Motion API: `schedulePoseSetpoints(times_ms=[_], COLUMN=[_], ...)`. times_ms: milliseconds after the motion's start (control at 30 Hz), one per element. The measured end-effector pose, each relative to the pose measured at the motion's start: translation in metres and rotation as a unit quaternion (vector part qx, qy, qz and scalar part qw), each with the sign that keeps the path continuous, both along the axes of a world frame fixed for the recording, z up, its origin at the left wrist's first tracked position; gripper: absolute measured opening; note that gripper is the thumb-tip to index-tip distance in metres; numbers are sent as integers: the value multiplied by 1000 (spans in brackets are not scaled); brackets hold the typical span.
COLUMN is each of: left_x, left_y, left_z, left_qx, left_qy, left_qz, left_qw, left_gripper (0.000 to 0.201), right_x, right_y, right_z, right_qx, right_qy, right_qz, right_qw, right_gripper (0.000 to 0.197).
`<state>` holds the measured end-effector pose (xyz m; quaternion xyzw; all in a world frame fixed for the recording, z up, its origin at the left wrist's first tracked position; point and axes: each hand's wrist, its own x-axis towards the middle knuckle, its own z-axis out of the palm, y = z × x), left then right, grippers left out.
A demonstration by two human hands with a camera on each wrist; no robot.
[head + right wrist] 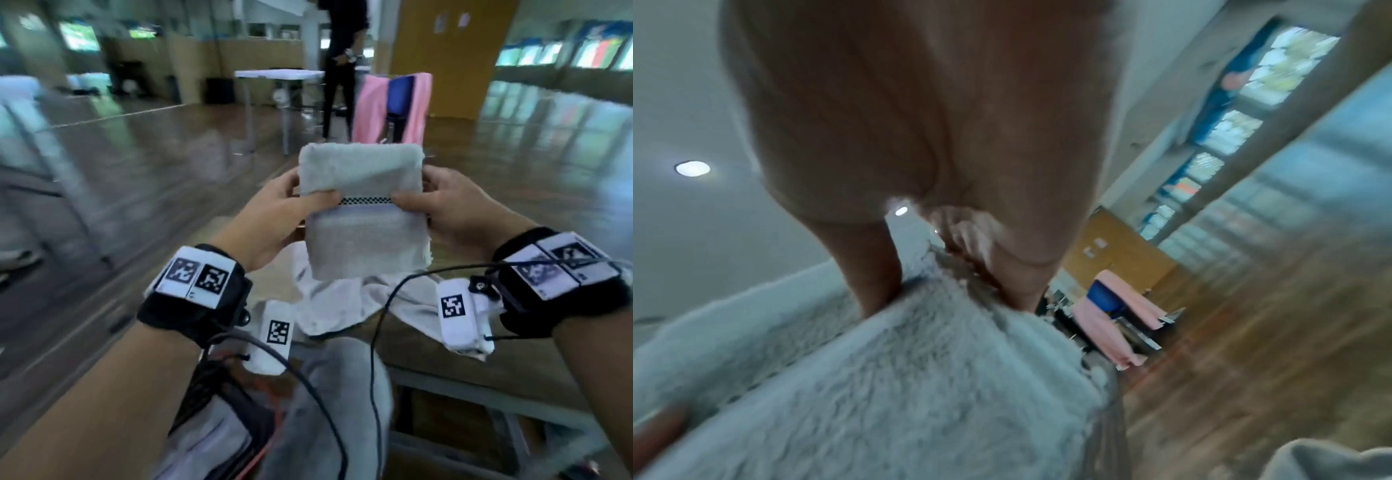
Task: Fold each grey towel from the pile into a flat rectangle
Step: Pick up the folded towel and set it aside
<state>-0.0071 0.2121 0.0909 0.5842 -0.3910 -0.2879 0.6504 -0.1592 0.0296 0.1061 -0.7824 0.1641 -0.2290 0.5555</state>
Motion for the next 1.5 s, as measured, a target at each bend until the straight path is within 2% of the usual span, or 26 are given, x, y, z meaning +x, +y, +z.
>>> schedulePoseSetpoints(times_ms=[67, 167, 267, 333, 433, 500, 600, 700, 767, 833, 933, 1033, 1233, 1400, 1500], left_x=[28, 61, 90, 103, 111, 108, 97, 87, 85, 86, 91, 98, 104, 104, 102], left_y=[61, 143, 205, 234, 263, 276, 287, 289, 290, 291, 298, 303, 299, 294, 294], left_z=[-18, -66, -136, -192, -272, -321, -382, -424, -442, -457, -476, -489, -496, -491, -486], left_qx=[3, 20, 44, 87, 173, 228, 292, 351, 364, 389, 433, 480, 531, 554, 570], left_qy=[25, 61, 112, 150, 189, 206, 226, 227, 241, 239, 253, 251, 242, 229, 225], left_qz=[55, 150, 235, 300, 377, 386, 369, 371, 391, 417, 456, 455, 422, 439, 421], left_qw=[998, 987, 965, 938, 890, 870, 853, 829, 810, 786, 735, 707, 694, 669, 669], left_gripper=[42, 42, 37, 37, 44, 46, 33, 29, 26, 22, 31, 37, 29, 32, 39], right_x=[51, 123, 185, 216, 243, 251, 252, 244, 236, 230, 233, 231, 214, 212, 211], right_y=[40, 108, 170, 200, 231, 245, 268, 288, 296, 299, 298, 294, 273, 271, 273], right_z=[0, -25, -81, -136, -230, -289, -353, -401, -425, -442, -456, -462, -470, -472, -470], right_qx=[-55, -122, -172, -166, -121, -107, -101, -113, -124, -96, -35, -26, -26, -15, -20], right_qy=[53, 141, 216, 257, 344, 414, 495, 491, 485, 489, 468, 476, 533, 524, 514], right_qz=[53, 118, 184, 232, 254, 242, 234, 220, 237, 269, 303, 310, 304, 298, 297], right_qw=[996, 975, 943, 923, 896, 871, 831, 835, 832, 824, 829, 823, 789, 798, 805], right_gripper=[21, 21, 24, 23, 37, 50, 65, 62, 66, 62, 53, 50, 33, 35, 35])
